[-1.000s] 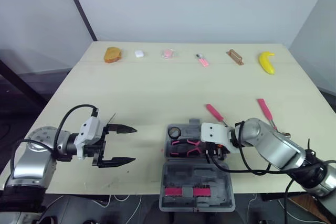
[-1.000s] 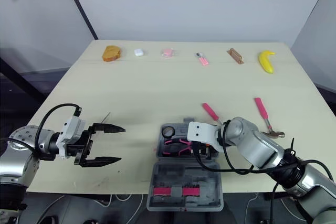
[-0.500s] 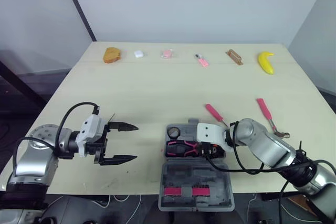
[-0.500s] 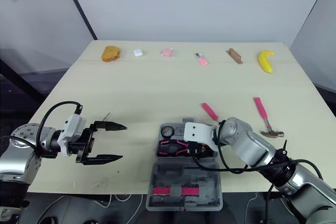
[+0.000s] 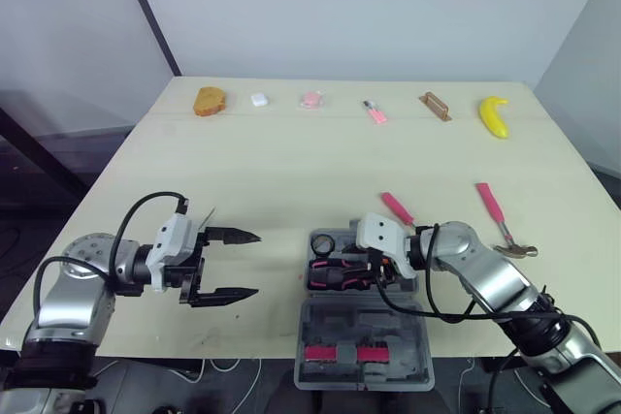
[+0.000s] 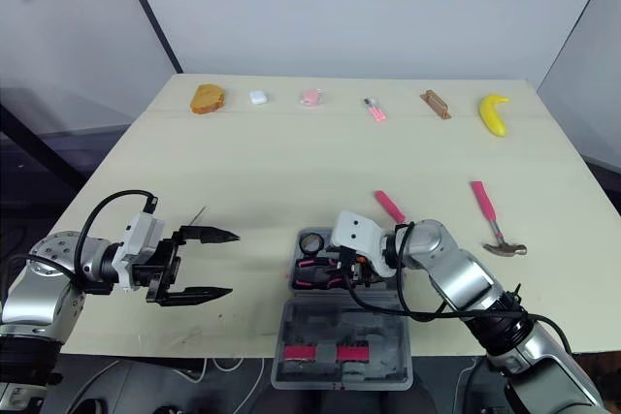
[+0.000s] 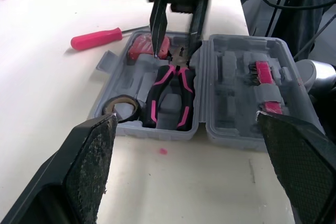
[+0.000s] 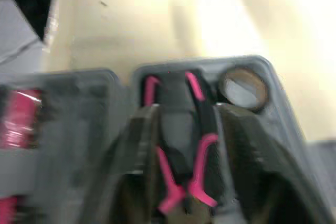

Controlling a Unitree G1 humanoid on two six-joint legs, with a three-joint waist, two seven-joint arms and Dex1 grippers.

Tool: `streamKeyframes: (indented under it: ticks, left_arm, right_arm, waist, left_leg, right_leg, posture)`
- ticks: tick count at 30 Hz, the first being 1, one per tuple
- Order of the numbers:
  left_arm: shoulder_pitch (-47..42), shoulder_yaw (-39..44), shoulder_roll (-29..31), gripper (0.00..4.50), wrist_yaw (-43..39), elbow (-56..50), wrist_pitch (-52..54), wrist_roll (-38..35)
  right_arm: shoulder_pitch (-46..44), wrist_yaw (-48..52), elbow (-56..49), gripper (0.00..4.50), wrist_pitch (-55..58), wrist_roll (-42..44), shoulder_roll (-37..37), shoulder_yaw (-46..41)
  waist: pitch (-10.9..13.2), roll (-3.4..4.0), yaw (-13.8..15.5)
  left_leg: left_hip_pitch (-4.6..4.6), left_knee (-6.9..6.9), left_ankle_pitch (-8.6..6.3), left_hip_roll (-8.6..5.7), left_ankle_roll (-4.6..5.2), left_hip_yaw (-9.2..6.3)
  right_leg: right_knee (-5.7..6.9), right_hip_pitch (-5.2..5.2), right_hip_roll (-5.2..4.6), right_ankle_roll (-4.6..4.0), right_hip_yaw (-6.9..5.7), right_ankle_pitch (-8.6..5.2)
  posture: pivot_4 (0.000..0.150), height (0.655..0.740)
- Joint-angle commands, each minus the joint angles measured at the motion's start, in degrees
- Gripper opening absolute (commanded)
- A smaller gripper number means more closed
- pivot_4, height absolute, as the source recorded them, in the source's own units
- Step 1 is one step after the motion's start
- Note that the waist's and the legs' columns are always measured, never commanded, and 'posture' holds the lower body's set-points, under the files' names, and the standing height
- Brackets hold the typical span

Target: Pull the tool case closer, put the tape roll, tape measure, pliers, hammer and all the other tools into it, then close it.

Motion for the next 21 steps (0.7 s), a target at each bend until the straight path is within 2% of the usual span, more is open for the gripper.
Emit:
streamKeyframes:
  ticks: [1, 12, 21]
  left_arm:
    - [0.2, 0.5, 0.2, 4.50, -0.9, -1.2, -0.3, -0.7]
    - [0.3, 0.8, 0.2, 4.50, -0.4, -1.5, -0.1, -0.7]
    - [0.4, 0.7, 0.0, 4.50, 0.0, -1.6, -0.2, -0.6]
  right_arm:
    - [0.3, -0.5, 2.8, 0.11, -4.7, -1.0, 0.7, -1.2]
    - [2.2, -0.5, 12.0, 0.11, -8.2, -4.0, 1.9, 0.2]
    - [3.9, 1.5, 21.8, 0.11, -8.7, -9.8, 2.1, 5.7]
  waist:
    - [0.0, 0.00, 0.0]
    - [0.0, -0.03, 0.0]
    - [-0.5, -0.22, -0.1]
  left_leg:
    - [0.00, 0.00, 0.00, 0.00, 0.00, 0.01]
    - [0.04, 0.00, 0.00, 0.01, 0.00, 0.02]
    - [0.26, 0.01, 0.01, 0.02, -0.01, 0.02]
  right_leg:
    - [0.01, 0.00, 0.01, 0.00, -0.01, 0.00]
    - [0.08, 0.01, 0.03, -0.01, -0.02, 0.00]
    - [0.12, 0.19, 0.03, -0.02, 0.00, -0.01]
  posture:
    - [0.150, 0.7400]
    - [0.150, 0.7400]
    - [0.150, 0.7400]
